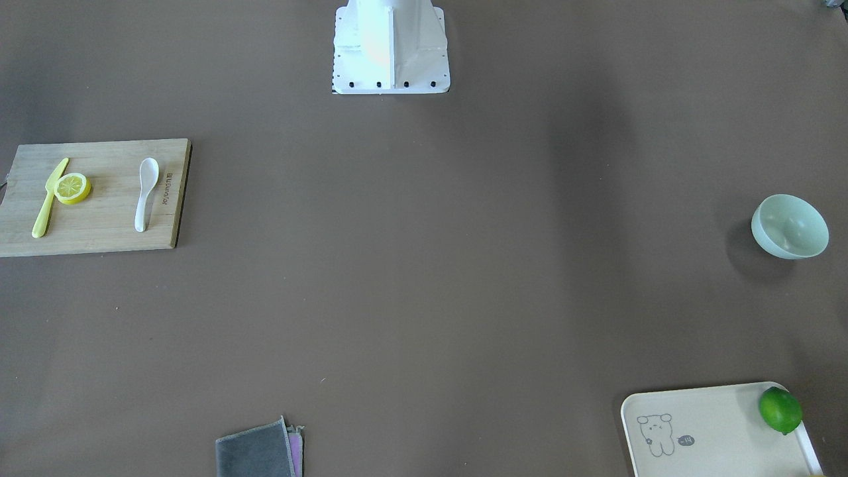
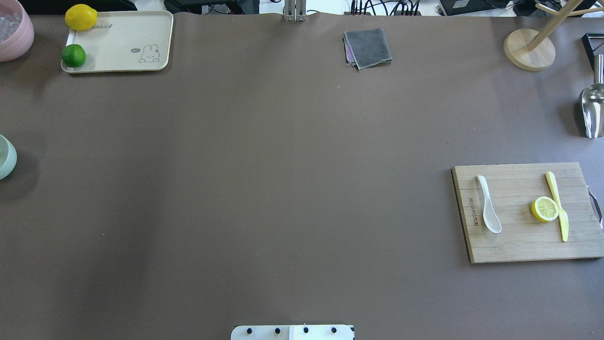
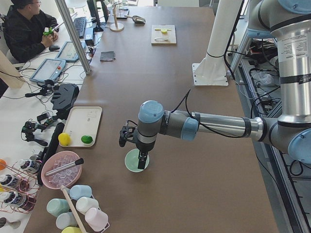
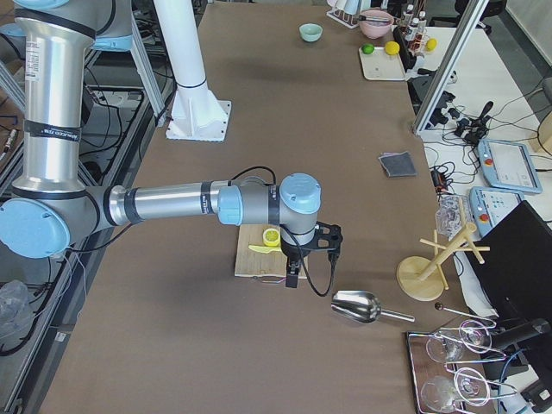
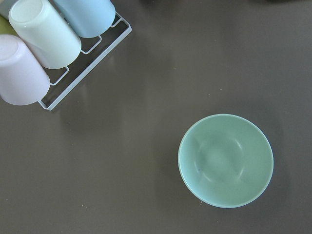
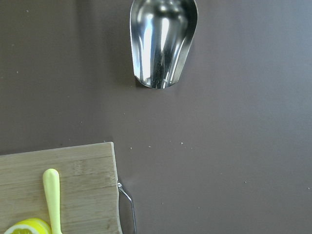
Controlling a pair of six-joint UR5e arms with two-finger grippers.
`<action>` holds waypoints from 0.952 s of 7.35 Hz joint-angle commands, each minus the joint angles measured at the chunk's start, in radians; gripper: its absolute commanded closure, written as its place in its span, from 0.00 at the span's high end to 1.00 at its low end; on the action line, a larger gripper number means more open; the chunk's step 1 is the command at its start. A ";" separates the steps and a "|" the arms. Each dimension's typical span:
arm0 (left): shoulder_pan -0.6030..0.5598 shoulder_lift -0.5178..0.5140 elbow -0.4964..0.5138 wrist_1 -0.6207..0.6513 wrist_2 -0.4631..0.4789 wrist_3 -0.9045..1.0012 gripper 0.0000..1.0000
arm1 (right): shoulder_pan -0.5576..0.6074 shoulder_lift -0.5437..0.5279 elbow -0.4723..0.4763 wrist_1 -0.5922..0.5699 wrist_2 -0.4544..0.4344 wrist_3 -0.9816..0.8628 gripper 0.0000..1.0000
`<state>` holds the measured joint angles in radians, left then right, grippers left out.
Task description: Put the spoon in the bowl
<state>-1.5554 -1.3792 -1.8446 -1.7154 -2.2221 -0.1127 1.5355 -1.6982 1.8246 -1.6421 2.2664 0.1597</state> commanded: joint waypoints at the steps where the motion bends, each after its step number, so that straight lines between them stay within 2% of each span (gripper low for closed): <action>1: 0.000 0.003 0.001 -0.001 -0.005 -0.001 0.98 | 0.000 0.000 -0.002 0.001 0.001 0.000 1.00; 6: 0.002 -0.003 0.002 -0.009 -0.008 -0.005 0.98 | -0.003 0.002 0.002 0.008 0.008 0.005 1.00; 7: 0.003 -0.007 0.008 -0.057 -0.008 -0.005 0.98 | -0.003 0.041 -0.002 0.008 0.040 -0.002 1.00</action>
<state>-1.5535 -1.3818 -1.8382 -1.7353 -2.2298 -0.1182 1.5333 -1.6876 1.8238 -1.6355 2.2817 0.1634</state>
